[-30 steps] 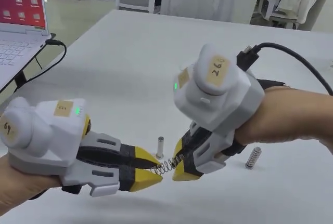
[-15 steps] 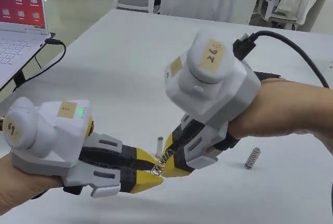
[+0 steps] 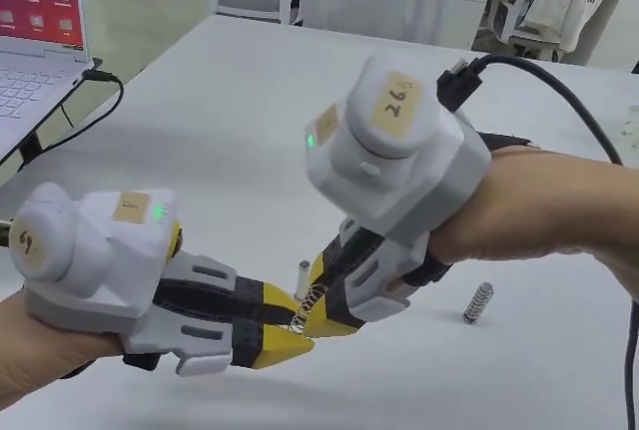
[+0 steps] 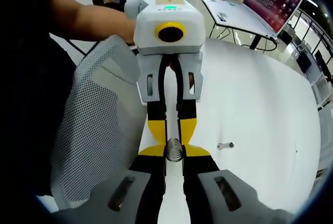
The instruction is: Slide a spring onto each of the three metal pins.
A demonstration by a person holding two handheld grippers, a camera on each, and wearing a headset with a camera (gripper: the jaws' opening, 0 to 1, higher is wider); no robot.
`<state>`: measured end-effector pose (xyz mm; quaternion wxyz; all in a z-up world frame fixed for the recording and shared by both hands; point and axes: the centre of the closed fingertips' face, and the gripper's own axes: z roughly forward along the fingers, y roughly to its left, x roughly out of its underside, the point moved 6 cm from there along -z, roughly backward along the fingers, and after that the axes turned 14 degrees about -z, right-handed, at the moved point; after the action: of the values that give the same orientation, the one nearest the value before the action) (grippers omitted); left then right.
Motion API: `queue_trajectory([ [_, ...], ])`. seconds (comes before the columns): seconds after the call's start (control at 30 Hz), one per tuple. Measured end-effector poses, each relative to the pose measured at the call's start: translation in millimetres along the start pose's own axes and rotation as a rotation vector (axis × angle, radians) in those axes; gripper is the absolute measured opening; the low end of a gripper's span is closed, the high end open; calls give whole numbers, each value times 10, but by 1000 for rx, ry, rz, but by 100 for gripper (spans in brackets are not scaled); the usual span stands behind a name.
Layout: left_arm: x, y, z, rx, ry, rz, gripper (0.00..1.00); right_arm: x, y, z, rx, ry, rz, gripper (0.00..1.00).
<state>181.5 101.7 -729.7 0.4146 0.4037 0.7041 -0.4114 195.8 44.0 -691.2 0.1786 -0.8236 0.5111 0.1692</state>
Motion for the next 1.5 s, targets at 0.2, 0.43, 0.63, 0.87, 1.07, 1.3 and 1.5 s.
queue_trajectory([
  [0.2, -10, -36, 21, 24, -3, -1, 2, -23, 38, -23, 0, 16, 16, 9],
  [0.43, -39, -54, 17, 42, -12, -4, 2, -49, 55, -62, 8, 36, 44, 9],
  [0.63, -61, -62, 4, 54, -16, -17, 6, -71, 46, -90, 9, 69, 56, 9],
  [0.87, -80, -26, -79, 57, -13, -36, 9, -126, -12, -111, 22, 81, 78, 9],
  [1.07, -82, 31, -141, 44, -15, -47, 17, -124, -83, -142, 48, 83, 100, 9],
  [1.3, -55, 76, -170, 21, -30, -62, 32, -59, -157, -161, 84, 90, 126, 9],
  [1.5, 20, 160, -183, -8, -54, -74, 40, 39, -211, -166, 106, 109, 142, 9],
])
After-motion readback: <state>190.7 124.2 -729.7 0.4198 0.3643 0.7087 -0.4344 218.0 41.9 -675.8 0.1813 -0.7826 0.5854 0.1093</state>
